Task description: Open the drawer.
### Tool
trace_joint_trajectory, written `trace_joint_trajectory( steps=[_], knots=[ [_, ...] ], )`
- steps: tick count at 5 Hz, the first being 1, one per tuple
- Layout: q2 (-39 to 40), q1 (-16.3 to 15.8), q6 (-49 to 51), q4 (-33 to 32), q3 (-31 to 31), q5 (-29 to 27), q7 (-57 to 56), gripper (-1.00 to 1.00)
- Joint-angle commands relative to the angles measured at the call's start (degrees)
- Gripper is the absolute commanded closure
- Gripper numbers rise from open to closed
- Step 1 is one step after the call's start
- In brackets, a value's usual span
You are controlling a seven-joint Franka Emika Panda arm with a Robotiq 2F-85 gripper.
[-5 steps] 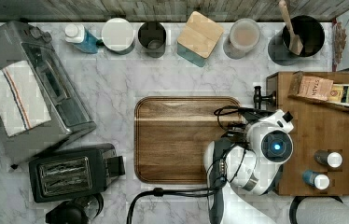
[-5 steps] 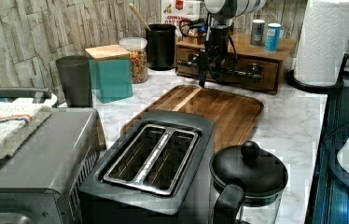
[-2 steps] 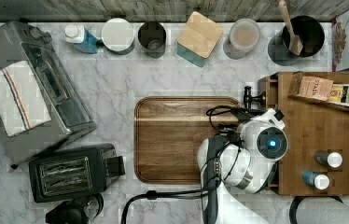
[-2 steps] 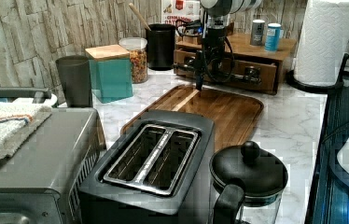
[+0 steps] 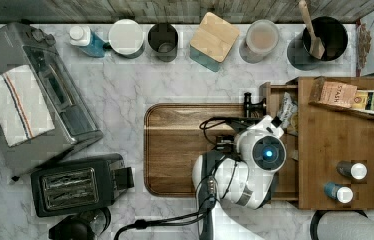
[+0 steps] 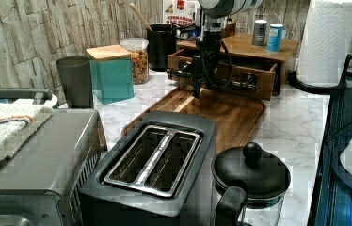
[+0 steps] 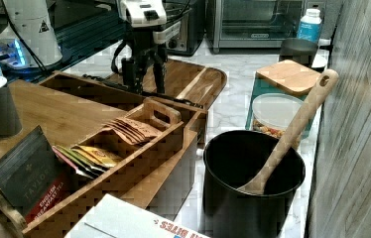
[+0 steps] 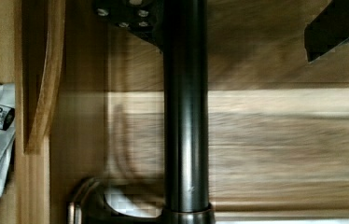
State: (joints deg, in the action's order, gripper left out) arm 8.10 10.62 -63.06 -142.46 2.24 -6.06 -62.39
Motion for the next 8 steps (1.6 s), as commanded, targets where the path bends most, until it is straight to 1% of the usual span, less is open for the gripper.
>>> trace_joint_trajectory(
  steps=[1,2,3,4,8],
  knots=[
    [-4.06,-9.69,3.21,-3.59,-9.6,0.81,5.09,-1.0],
    [-3.96,-11.3,4.26,-2.59,-9.88,2.02,9.49,-1.0],
    [-4.49,-12.1,5.89,-1.33,-10.14,4.13,12.45,-1.0],
    [-4.82,-11.92,11.33,1.49,-10.2,2.55,14.42,-1.0],
    [-4.82,-12.1,11.32,1.48,-10.01,2.54,14.4,-1.0]
  ],
)
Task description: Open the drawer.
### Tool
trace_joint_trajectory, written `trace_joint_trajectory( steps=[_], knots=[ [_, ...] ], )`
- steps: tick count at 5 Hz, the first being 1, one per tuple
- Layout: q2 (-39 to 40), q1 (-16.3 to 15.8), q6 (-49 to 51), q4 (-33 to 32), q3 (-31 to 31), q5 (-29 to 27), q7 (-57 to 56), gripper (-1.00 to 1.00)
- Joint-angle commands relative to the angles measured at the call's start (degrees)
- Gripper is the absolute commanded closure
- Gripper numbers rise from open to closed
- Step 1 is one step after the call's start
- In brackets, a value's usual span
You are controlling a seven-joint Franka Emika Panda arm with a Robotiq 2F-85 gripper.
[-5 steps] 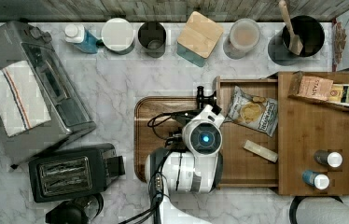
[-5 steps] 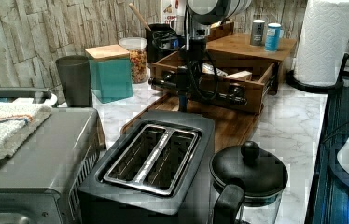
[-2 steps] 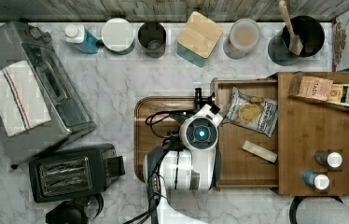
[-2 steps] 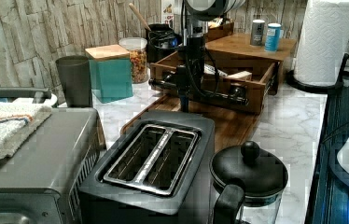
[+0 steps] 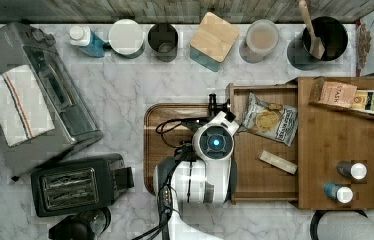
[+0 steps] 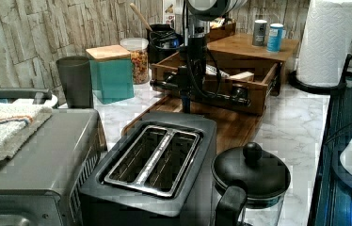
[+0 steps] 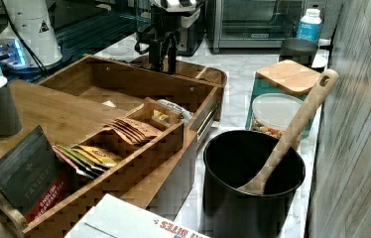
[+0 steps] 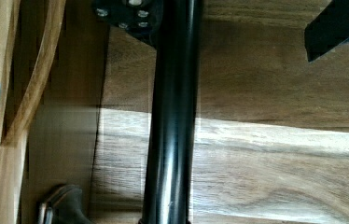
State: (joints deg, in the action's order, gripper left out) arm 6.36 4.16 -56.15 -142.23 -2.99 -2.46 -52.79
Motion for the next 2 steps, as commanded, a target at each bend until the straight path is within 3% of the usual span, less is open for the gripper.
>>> trace_joint_trajectory(
  steps=[1,2],
  knots=[
    [-3.08,-5.1,4.41,1.26,-5.33,-1.01,4.85,-1.0],
    [-3.08,-4.83,4.42,1.29,-5.59,-0.99,4.87,-1.0]
  ],
)
